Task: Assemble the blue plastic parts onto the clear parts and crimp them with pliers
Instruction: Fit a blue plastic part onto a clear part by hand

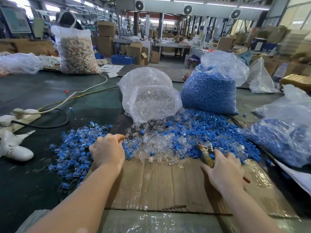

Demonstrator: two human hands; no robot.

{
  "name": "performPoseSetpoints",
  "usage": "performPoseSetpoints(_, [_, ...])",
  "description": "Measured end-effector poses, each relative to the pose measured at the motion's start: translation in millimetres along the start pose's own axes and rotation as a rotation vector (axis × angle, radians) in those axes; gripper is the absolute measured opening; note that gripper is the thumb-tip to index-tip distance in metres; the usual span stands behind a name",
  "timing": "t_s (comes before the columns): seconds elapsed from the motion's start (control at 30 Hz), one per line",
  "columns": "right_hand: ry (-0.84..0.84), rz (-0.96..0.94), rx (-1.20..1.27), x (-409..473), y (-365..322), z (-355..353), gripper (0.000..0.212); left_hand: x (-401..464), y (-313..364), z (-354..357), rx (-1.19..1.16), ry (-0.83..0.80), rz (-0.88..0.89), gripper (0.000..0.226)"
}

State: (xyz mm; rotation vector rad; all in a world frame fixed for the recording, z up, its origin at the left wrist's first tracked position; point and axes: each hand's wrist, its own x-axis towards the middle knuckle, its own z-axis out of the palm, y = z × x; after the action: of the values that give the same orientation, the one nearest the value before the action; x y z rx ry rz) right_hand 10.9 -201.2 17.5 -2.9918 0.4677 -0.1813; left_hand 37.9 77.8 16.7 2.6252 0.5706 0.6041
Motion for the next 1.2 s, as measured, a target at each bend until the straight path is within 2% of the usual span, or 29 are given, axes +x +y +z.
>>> performPoseSetpoints(0.1, [0.033, -0.001, -0.037, 1, 2, 4, 0.069, -3, -1, 3, 0.079, -0.093, 0.031, 0.031])
performPoseSetpoints(0.2, [0.051, -0.022, -0.062, 1, 2, 6, 0.069, -12, 5, 6, 0.047, -0.092, 0.052, 0.036])
performPoseSetpoints(0.3, [0.037, -0.025, -0.09, 2, 2, 6, 0.067, -23, 18, 9, -0.083, -0.037, 0.094, 0.032])
performPoseSetpoints(0.43, [0.066, -0.012, -0.072, 1, -4, 0, 0.058, -41, 39, 15, -0.28, 0.025, 0.252, 0.026])
performPoseSetpoints(0.6, [0.192, -0.248, -0.018, -3, -16, 1, 0.032, -67, 58, 29, -0.418, -0.06, 0.406, 0.02])
performPoseSetpoints(0.73, [0.135, -0.281, -0.042, 2, -23, 6, 0.033, -75, 57, 39, -0.398, -0.114, 0.449, 0.019])
performPoseSetpoints(0.87, [0.111, -0.257, -0.051, 4, -27, 9, 0.027, -73, 52, 40, -0.393, -0.136, 0.418, 0.018])
performPoseSetpoints(1.07, [0.177, -0.24, -0.051, 4, -33, 10, 0.02, -75, 50, 44, -0.331, -0.172, 0.463, 0.021])
performPoseSetpoints(1.2, [0.303, -0.291, 0.107, -9, -45, 12, 0.009, -77, 51, 44, -0.269, -0.207, 0.533, 0.032])
